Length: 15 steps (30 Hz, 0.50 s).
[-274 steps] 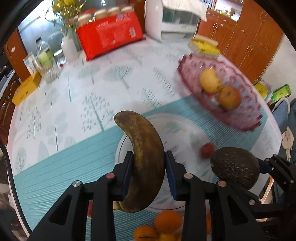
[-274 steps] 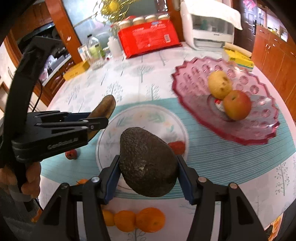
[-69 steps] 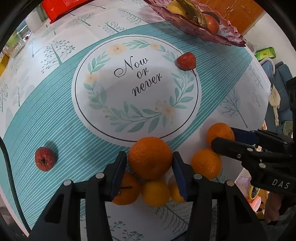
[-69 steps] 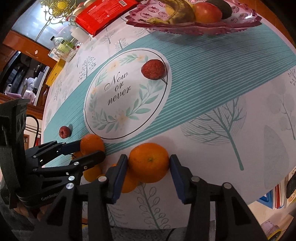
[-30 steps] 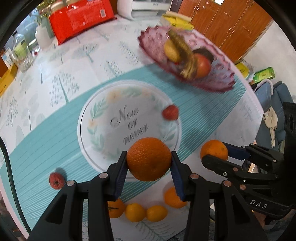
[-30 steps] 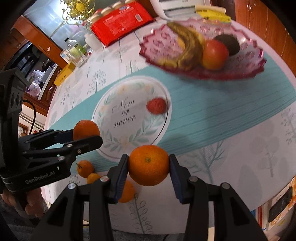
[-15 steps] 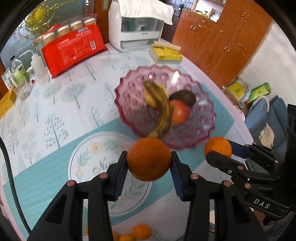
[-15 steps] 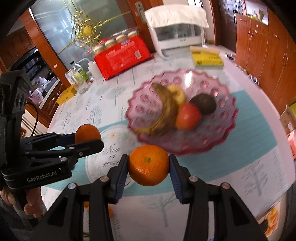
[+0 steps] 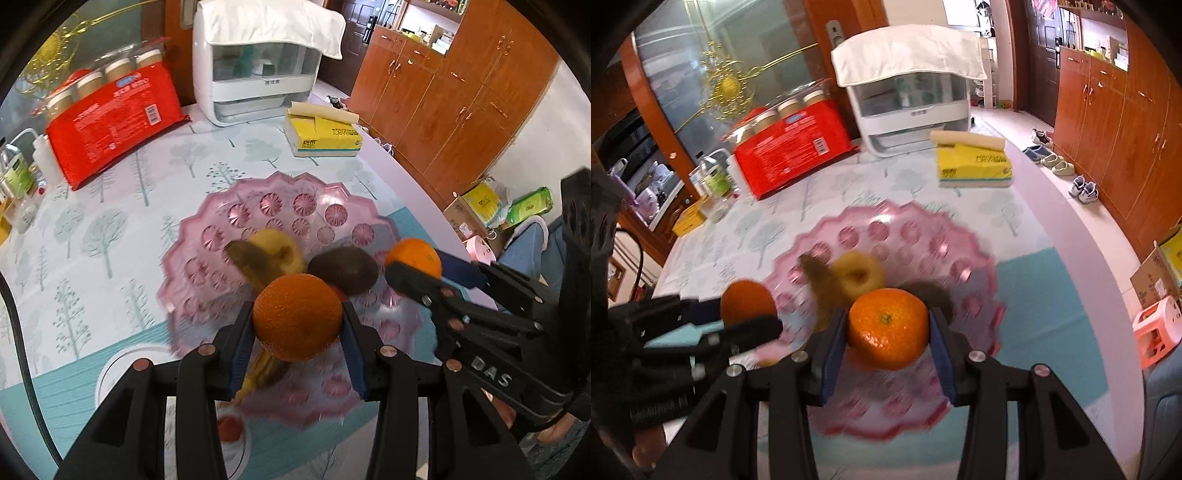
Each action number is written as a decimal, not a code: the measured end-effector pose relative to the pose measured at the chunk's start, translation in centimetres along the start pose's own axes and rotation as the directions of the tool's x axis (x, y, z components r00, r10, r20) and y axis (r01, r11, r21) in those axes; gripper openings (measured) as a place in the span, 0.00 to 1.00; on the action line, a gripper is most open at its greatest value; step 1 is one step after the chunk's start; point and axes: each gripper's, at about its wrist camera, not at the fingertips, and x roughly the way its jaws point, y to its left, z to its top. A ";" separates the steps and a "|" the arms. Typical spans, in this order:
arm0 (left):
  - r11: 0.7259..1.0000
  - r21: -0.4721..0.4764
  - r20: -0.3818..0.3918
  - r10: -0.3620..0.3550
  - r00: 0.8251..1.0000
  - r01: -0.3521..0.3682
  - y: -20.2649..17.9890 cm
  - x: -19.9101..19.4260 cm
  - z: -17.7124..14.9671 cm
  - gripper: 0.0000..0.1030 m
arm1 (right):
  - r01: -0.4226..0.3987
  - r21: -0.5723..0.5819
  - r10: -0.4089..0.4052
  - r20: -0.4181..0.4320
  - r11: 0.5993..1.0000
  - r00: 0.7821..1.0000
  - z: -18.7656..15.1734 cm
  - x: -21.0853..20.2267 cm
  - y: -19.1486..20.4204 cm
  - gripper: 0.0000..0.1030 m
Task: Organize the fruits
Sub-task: 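Carry both oranges into the pink bowl and open both grippers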
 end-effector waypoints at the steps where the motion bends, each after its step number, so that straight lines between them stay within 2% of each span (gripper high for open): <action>1: 1.000 -0.006 -0.001 0.002 1.000 -0.002 -0.2 0.8 0.6 0.42 | 0.010 0.001 -0.010 0.004 1.000 1.000 0.6 0.8 -0.6 0.43; 9: 0.999 -0.032 -0.013 0.033 0.999 -0.034 -0.5 4.9 4.4 0.42 | 0.057 0.021 -0.056 -0.029 0.998 0.998 2.8 5.7 -4.2 0.43; 15: 0.997 -0.035 -0.042 0.066 0.997 -0.067 -0.3 7.3 5.4 0.42 | 0.065 -0.002 -0.065 -0.063 0.998 0.996 2.8 7.8 -4.6 0.44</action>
